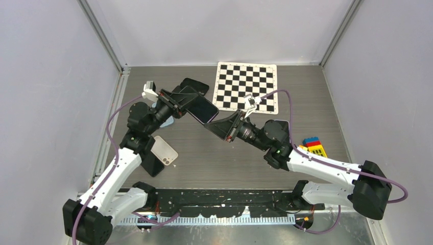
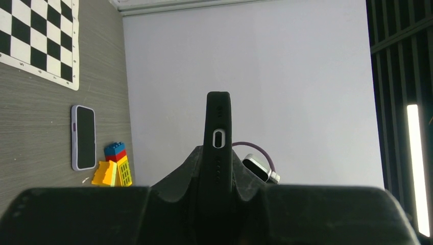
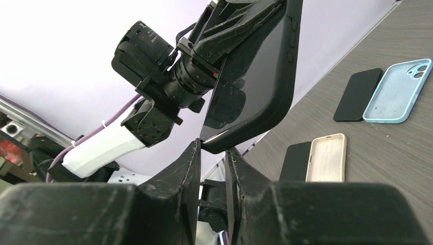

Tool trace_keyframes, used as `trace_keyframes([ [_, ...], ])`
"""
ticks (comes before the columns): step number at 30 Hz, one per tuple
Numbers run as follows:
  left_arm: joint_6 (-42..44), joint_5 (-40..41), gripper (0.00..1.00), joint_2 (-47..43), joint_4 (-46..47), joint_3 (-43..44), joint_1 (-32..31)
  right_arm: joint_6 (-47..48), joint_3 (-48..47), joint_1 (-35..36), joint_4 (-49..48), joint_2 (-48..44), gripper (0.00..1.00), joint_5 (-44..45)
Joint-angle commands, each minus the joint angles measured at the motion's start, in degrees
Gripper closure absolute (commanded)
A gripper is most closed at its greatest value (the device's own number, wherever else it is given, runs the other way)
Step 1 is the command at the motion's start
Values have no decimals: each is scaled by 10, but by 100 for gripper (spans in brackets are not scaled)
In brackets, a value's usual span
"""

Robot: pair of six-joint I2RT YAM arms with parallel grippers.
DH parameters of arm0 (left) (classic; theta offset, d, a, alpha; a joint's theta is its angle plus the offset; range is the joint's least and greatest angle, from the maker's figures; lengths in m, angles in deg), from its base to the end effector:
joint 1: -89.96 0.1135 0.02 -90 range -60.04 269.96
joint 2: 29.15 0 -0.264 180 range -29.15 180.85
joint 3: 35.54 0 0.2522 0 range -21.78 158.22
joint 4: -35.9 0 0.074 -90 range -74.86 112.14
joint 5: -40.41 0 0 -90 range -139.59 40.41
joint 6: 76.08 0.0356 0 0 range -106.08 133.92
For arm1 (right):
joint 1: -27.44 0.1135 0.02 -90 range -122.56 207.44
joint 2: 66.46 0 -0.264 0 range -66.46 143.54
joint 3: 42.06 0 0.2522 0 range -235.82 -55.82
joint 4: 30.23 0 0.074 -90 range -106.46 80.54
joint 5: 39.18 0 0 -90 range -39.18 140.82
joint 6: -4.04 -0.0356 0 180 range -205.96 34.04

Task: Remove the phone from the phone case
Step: Remove the phone case from the phone.

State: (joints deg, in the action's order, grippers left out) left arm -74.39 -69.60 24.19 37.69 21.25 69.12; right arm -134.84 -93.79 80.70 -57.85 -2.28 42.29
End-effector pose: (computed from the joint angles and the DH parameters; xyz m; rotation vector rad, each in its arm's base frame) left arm 0.2023 -0.0901 0.3503 -0.6863 1.6332 -1.7312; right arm 0.1493 0.2089 0.3254 -0.2021 1.4831 1.5847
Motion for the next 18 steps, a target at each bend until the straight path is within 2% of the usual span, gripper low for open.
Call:
trace_keyframes([
  [1, -31, -24, 100, -19, 41, 11, 0, 84, -33, -1, 55, 9, 86, 43],
  [10, -48, -40, 100, -9, 24, 16, 0, 201, -62, -1, 168, 27, 92, 99],
  [18, -57, -41, 100, -2, 30, 10, 0, 195, -94, -2, 237, 42, 95, 147],
])
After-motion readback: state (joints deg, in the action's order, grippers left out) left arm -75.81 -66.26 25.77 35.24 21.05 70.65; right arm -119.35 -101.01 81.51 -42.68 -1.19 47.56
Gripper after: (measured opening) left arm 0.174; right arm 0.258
